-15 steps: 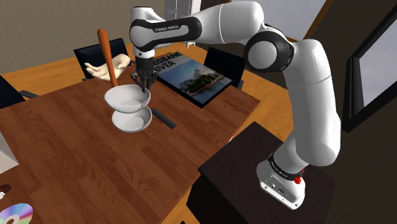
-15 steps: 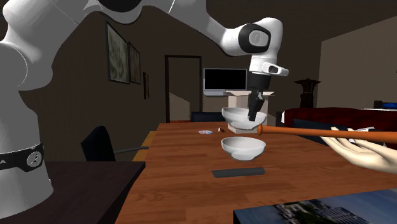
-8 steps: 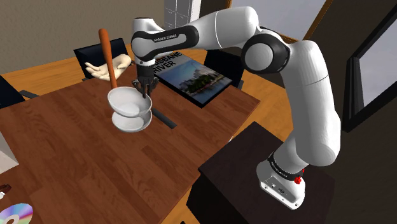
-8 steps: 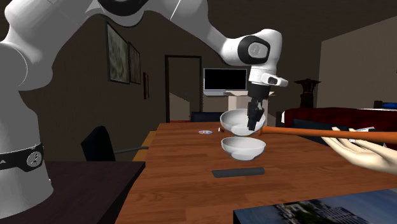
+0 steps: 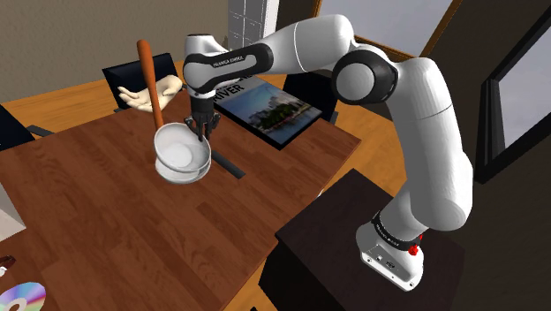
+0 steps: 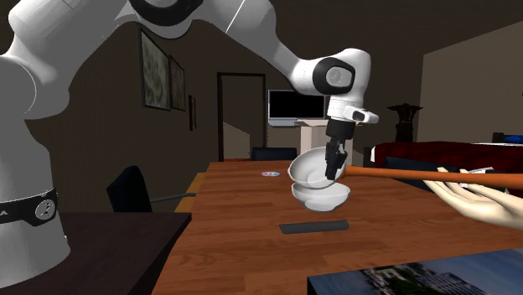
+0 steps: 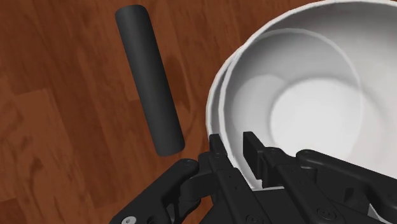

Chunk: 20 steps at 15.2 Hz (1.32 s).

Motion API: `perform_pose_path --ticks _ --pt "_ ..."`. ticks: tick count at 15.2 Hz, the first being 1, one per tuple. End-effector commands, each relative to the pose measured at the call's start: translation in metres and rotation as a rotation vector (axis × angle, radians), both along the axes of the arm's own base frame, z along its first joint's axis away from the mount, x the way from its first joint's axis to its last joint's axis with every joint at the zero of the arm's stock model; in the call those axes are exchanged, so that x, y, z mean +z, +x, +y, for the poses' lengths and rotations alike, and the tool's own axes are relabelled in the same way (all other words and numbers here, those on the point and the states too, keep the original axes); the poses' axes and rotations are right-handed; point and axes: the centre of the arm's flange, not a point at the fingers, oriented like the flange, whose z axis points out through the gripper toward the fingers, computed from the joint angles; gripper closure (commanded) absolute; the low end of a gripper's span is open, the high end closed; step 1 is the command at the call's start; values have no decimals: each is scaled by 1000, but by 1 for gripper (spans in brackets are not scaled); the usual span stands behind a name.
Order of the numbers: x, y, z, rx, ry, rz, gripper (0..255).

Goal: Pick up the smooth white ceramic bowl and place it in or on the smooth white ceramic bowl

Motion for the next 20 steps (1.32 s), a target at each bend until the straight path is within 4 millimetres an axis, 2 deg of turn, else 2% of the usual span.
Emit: perform_pose_path --ticks 1,3,4,9,13,20 --pt "-1 0 -1 -2 -1 -1 255" --pt "-1 0 -1 -2 -1 -1 255" --pt "-1 0 -1 -2 -1 -1 0" --pt "-1 0 -1 -2 -1 -1 0" --pt "48 7 -7 -2 -1 -1 0" --pt "48 7 -7 -2 -1 -1 0"
